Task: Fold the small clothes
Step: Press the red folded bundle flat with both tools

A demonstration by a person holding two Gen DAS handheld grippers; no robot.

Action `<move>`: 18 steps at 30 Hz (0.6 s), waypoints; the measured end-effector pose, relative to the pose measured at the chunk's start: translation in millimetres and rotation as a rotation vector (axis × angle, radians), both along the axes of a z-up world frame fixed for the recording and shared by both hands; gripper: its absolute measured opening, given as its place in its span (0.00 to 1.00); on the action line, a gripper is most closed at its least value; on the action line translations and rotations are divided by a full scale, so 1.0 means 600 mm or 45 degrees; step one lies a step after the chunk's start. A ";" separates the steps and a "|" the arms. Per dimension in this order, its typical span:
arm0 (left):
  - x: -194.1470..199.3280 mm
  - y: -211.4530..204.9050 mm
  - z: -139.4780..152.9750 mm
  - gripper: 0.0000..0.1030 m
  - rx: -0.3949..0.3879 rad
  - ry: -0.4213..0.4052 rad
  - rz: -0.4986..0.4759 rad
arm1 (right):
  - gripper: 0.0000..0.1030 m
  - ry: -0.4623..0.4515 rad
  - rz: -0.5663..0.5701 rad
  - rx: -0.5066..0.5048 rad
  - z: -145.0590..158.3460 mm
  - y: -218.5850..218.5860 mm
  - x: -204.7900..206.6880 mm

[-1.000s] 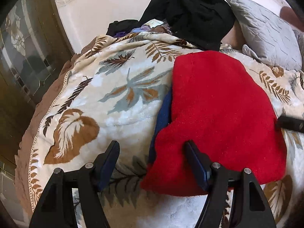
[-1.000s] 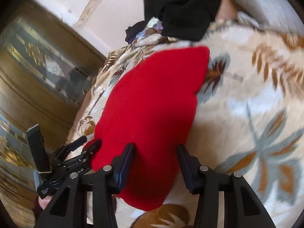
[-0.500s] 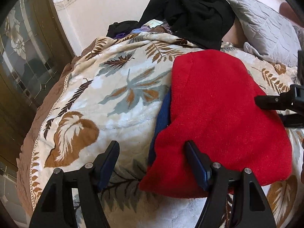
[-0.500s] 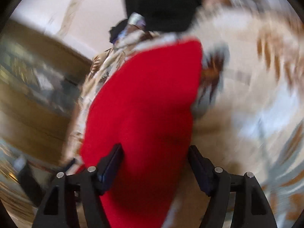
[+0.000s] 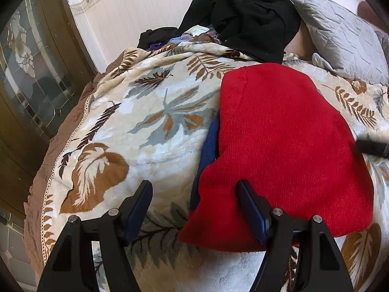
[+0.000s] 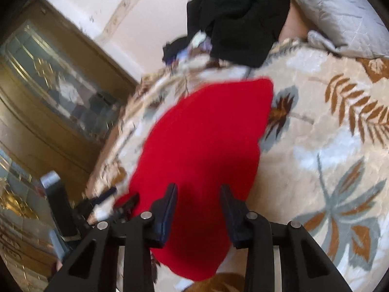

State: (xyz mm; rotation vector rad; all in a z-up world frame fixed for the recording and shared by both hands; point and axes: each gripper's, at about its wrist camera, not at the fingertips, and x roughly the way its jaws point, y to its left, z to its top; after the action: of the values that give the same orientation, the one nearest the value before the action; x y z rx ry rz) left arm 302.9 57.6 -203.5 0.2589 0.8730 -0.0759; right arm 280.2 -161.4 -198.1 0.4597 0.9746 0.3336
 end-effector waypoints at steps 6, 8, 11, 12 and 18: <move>0.001 0.001 -0.004 0.73 0.005 -0.002 0.001 | 0.38 -0.021 0.034 -0.098 -0.011 0.013 0.000; 0.003 0.001 -0.006 0.75 0.003 0.000 0.005 | 0.38 -0.030 0.034 -0.105 -0.015 0.012 -0.002; 0.007 -0.001 -0.013 0.78 0.013 0.004 0.006 | 0.38 -0.049 0.029 -0.130 -0.016 0.014 -0.010; 0.010 -0.001 -0.016 0.78 0.006 0.011 0.001 | 0.38 -0.047 0.023 -0.128 -0.017 0.013 -0.013; 0.014 0.003 -0.022 0.84 -0.016 0.035 0.020 | 0.38 -0.033 -0.003 -0.084 -0.021 0.006 -0.026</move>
State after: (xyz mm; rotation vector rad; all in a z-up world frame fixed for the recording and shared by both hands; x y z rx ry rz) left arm 311.1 59.6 -216.8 0.2394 0.9016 -0.0703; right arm 264.8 -158.0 -210.7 0.3953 0.9566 0.3036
